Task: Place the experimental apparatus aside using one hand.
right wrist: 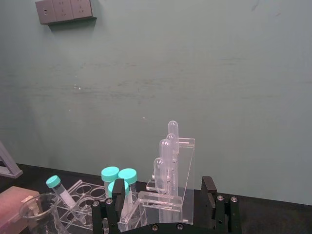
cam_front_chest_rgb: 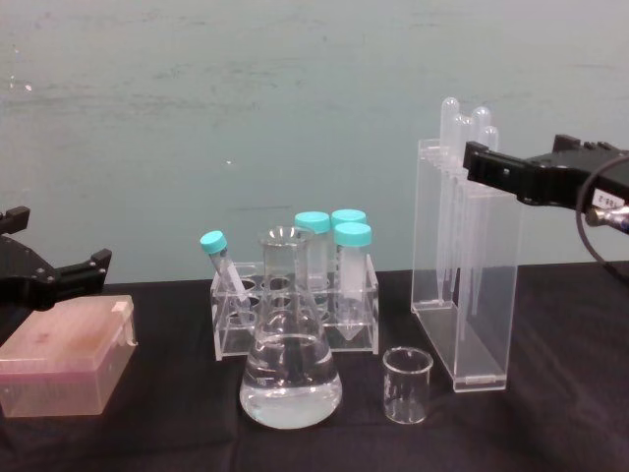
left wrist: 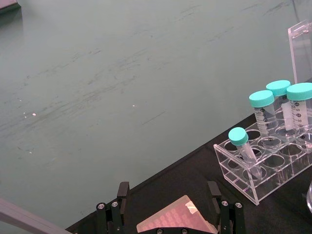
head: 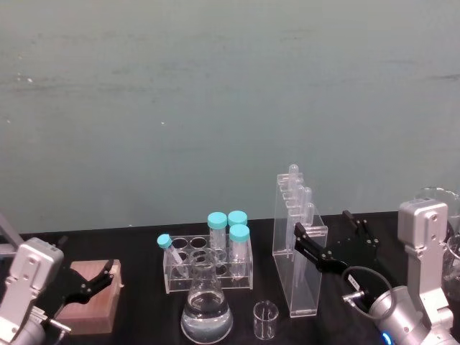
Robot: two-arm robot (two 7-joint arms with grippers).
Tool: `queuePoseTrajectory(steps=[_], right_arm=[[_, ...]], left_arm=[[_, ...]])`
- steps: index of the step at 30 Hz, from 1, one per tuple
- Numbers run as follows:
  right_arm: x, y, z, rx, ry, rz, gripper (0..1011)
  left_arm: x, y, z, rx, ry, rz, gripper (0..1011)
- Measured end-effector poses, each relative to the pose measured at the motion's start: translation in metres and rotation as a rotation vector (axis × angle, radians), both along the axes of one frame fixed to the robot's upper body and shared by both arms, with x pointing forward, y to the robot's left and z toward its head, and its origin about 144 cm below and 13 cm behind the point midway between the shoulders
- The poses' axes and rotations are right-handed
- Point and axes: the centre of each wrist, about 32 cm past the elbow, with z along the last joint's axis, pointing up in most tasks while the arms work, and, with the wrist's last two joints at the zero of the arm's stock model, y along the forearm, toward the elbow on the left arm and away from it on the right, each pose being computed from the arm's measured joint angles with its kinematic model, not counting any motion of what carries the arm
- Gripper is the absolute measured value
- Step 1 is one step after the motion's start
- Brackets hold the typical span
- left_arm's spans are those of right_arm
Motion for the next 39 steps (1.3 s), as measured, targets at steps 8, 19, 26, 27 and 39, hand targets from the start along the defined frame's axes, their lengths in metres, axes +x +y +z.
queuePoseTrajectory(steps=[8,19,26,27,39], right_arm=[[0.005,0.003,0.0,0.011,0.007,-0.002,1000],[0.013,0.006,-0.001,0.024,0.023,-0.019,1000],[0.018,0.01,0.0,0.029,0.03,-0.021,1000],[0.018,0.01,0.0,0.029,0.031,-0.02,1000],[0.021,0.016,-0.001,0.026,0.048,-0.024,1000]], left_arm=[[0.0,0.0,0.0,0.0,0.0,0.0,1000],[0.0,0.0,0.0,0.0,0.0,0.0,1000],[0.0,0.0,0.0,0.0,0.0,0.0,1000],[0.0,0.0,0.0,0.0,0.0,0.0,1000],[0.0,0.0,0.0,0.0,0.0,0.0,1000]])
